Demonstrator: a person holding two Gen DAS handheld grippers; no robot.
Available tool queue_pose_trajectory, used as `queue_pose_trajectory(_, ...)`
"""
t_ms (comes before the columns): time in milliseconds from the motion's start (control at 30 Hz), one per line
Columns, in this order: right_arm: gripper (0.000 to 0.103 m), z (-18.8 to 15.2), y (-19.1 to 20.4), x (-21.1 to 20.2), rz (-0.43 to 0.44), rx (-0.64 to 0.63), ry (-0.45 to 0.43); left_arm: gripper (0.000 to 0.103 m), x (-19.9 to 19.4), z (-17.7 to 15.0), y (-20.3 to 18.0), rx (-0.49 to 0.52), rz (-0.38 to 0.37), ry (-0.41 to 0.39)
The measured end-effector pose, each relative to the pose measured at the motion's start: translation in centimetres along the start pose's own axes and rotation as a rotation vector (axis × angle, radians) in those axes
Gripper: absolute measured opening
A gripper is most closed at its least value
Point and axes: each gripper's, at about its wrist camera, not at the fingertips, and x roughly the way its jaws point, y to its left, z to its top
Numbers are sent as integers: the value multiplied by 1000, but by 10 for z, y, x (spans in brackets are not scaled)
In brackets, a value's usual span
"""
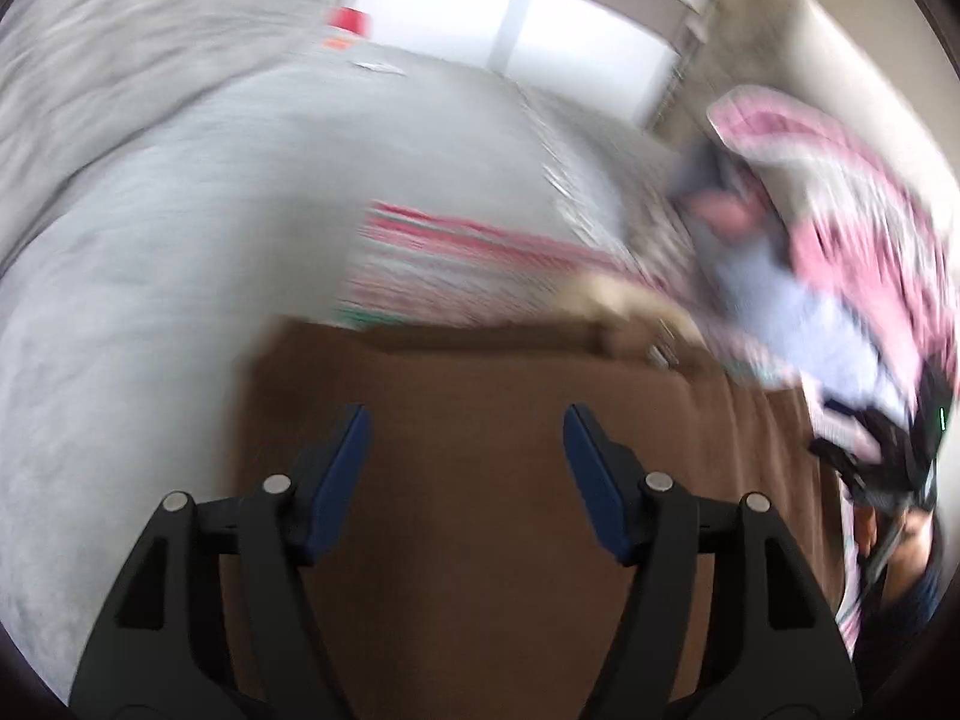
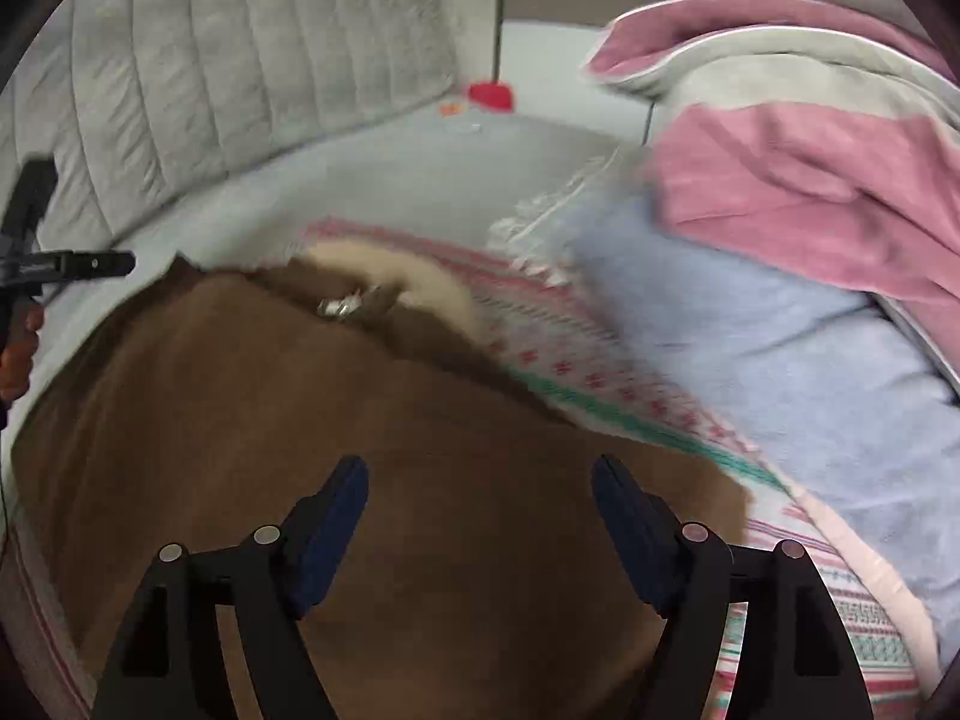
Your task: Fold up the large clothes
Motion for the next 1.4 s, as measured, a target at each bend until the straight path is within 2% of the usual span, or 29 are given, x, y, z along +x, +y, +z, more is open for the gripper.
queue_pose_trajectory(33,78,3,3,13,29,37,47,67,13,2,-21,66,-4,28)
queue_pose_trajectory(100,79,4,4,42,141,185,160,72,35,2,-49,162,23,62)
queue_pose_trajectory(133,78,1,1,57,145,250,214,72,51,0,-60,203,66,90)
queue_pose_trajectory(167,73,-5,4,69,135,294,241,72,65,-5,-67,211,94,102)
queue_pose_trajectory(200,65,-10,14,74,85,248,224,73,75,-8,-67,207,118,117)
queue_pose_trajectory(233,50,-11,23,72,52,194,205,72,87,-12,-66,201,146,132)
queue_pose_trajectory(267,28,-11,28,70,26,169,178,62,94,-17,-65,190,170,129)
queue_pose_trajectory(300,18,-9,28,61,-4,169,144,34,94,-21,-66,182,165,102)
queue_pose_trajectory(333,8,-8,28,51,-1,175,108,23,89,-22,-68,182,140,88)
queue_pose_trajectory(367,7,-8,30,41,-4,177,74,7,82,-21,-71,182,159,58)
queue_pose_trajectory(500,5,-4,41,-8,-18,163,-54,5,42,-16,-74,130,160,-53)
queue_pose_trajectory(567,5,4,45,-17,-20,182,-91,5,24,-9,-75,113,163,-110)
queue_pose_trajectory(667,5,37,38,-26,-51,198,-131,5,16,11,-81,101,205,-190)
queue_pose_trajectory(733,5,57,44,-14,-121,162,-125,5,28,26,-87,127,259,-206)
queue_pose_trajectory(833,5,74,37,39,-182,141,-67,5,78,35,-87,172,372,-166)
queue_pose_trajectory(933,7,61,39,106,-215,103,54,5,130,17,-75,158,427,-74)
queue_pose_trajectory(1000,8,47,37,118,-211,133,26,6,131,11,-70,146,413,-89)
queue_pose_trajectory(1033,13,45,34,116,-199,152,10,6,128,11,-67,131,397,-91)
queue_pose_trajectory(1067,24,43,26,112,-172,192,-2,8,124,13,-60,104,359,-88)
queue_pose_trajectory(1100,33,42,17,110,-158,233,2,14,120,14,-55,84,338,-83)
queue_pose_trajectory(1133,54,41,7,108,-146,278,11,19,115,15,-49,59,313,-71)
queue_pose_trajectory(1167,65,38,-2,102,-122,321,24,29,107,17,-44,32,294,-55)
queue_pose_trajectory(1200,65,37,-14,91,-58,367,31,37,94,18,-37,3,272,-40)
queue_pose_trajectory(1267,65,31,-29,64,6,397,15,46,65,14,-26,-37,214,-36)
queue_pose_trajectory(1333,69,13,-45,26,-7,385,-11,54,33,12,-6,-67,196,-52)
queue_pose_trajectory(1400,75,-6,-73,-7,-71,392,-49,65,-1,5,23,-113,192,-81)
